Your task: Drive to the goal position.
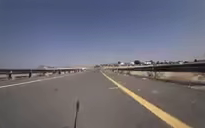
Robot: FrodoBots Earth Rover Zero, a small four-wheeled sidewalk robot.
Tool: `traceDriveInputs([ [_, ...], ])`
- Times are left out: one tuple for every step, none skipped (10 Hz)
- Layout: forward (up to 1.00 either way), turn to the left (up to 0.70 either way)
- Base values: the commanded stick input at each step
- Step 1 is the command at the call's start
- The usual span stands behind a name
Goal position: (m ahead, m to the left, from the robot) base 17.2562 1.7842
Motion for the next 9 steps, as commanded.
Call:
traceDriveInputs([
  [1.00,0.00],
  [1.00,0.00],
  [1.00,0.00],
  [1.00,0.00],
  [1.00,0.00],
  [1.00,0.00],
  [1.00,0.00],
  [1.00,0.00],
  [1.00,0.00],
])
